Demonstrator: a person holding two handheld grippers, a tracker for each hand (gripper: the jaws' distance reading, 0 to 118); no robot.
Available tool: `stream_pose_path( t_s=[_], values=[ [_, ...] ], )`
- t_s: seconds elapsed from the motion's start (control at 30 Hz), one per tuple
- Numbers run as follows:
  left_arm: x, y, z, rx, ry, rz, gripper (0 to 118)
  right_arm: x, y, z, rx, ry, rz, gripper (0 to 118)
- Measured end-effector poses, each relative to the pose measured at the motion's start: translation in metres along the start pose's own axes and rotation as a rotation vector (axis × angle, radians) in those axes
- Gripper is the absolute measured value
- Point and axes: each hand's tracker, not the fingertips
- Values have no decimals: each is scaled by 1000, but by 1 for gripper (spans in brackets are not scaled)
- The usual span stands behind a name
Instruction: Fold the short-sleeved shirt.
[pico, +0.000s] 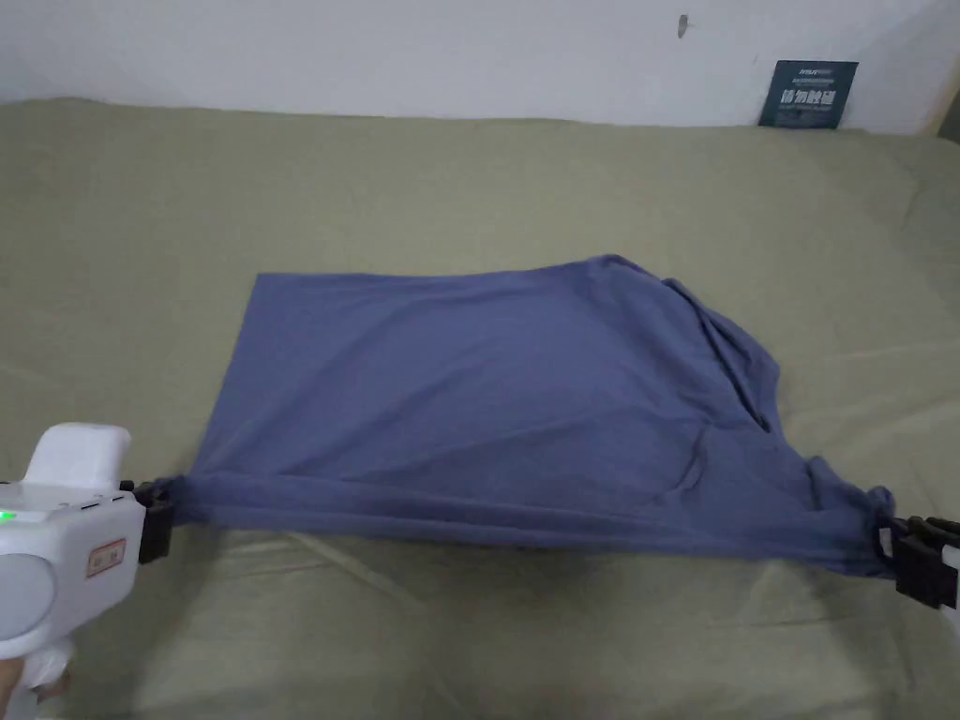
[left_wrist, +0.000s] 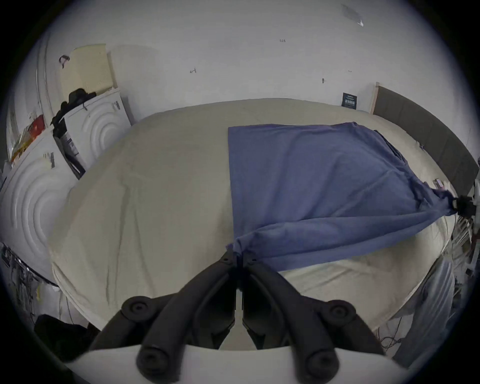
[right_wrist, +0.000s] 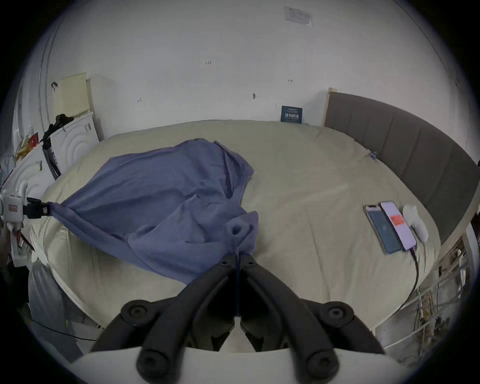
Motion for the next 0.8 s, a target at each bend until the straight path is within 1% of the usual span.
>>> stream_pose_path(
  t_s=[0.1,0.2,0.27,0.4,0.43,0.47,0.5,0.53,0.57,0.6,0.63,0.67,0.7,0.73,0.77,0.8],
  values=[
    [-8,-5,-2,-20,-20,46,3,-3,-5,0,-8,0,7,1],
    [-10,-10,-4,-26,-20,45,3,-4,-9,0,-14,4,0,1],
    [-10,-11,-7,-32,-25,39,3,-6,-12,-5,-20,-9,16,1],
    [-10,-13,-12,-45,-35,45,3,-5,-16,-12,-43,-13,7,1],
    [-11,-14,-13,-46,-38,54,4,0,-18,-16,-54,-7,8,1],
    [-12,-14,-13,-46,-51,67,7,-1,-18,-16,-58,-2,9,3],
    [-13,-15,-13,-42,-61,77,20,-1,-19,-16,-63,-4,8,9],
    [-12,-17,-11,-45,-66,80,66,-1,-19,-16,-69,-2,3,35],
    [-12,-18,-12,-50,-77,82,104,2,-19,-18,-82,-6,-1,71],
    [-12,-19,-12,-58,-75,78,118,3,-19,-20,-101,3,-8,108],
    [-11,-21,-9,-46,-65,79,118,5,-20,-21,-116,17,-18,116],
    [-11,-22,-4,-28,-50,75,118,3,-20,-9,-16,-7,-38,110],
    [-12,-22,-3,-32,-44,73,118,-6,-27,-2,-67,10,-25,109],
    [-13,-22,0,-22,-22,78,113,-9,-28,0,-81,5,-27,108],
    [-14,-22,3,-12,-20,77,104,-11,-31,4,-82,4,-27,104],
    [-16,-23,7,-13,-29,75,87,-13,-34,10,-76,0,-26,93]
  ],
)
